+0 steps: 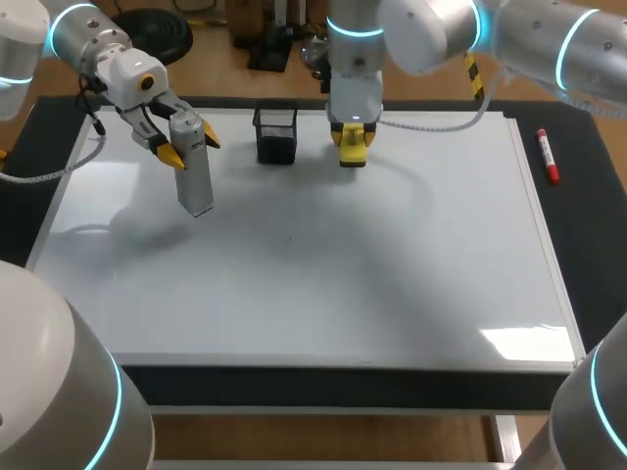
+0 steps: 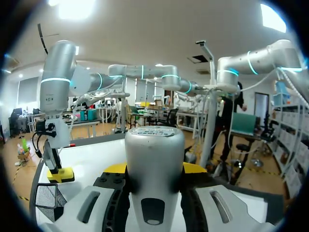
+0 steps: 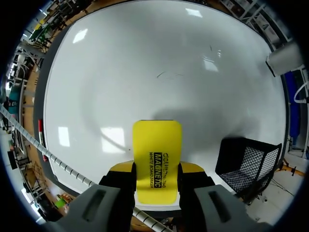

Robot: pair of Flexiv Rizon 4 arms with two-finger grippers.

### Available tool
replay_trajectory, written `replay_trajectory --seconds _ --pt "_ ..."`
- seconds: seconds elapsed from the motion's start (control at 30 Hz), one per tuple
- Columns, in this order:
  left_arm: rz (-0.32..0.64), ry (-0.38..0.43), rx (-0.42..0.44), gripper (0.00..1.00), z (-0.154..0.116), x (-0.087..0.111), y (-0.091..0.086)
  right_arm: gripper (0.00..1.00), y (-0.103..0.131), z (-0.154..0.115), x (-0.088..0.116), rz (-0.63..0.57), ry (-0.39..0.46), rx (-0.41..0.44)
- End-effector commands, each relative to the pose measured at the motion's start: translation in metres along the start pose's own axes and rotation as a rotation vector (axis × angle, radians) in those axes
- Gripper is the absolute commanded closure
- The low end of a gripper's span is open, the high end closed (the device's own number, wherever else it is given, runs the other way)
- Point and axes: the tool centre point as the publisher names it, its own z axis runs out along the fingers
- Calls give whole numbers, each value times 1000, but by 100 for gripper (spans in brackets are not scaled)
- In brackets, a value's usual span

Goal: Pick up the inspection probe, press it on each red-marked spot on the whiteboard one by one, put down the probe, pick up the eraser, and wipe off all the red marks.

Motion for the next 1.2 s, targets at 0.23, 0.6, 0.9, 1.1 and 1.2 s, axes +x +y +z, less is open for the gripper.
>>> replay_trajectory --seconds 0.23,0.6,0.9,1.1,1.2 --pt "0 3 -1 100 -1 0 -1 100 -10 10 -2 -3 6 -12" --pt "0 3 -1 100 -1 0 -1 100 -12 19 1 -5 9 1" --pt "0 3 -1 100 -1 0 -1 100 -14 22 1 -29 17 10" --pt "0 3 -1 100 -1 0 -1 73 -14 23 1 -36 24 8" --pt "0 3 -1 100 -1 0 -1 50 -14 23 1 -36 23 10"
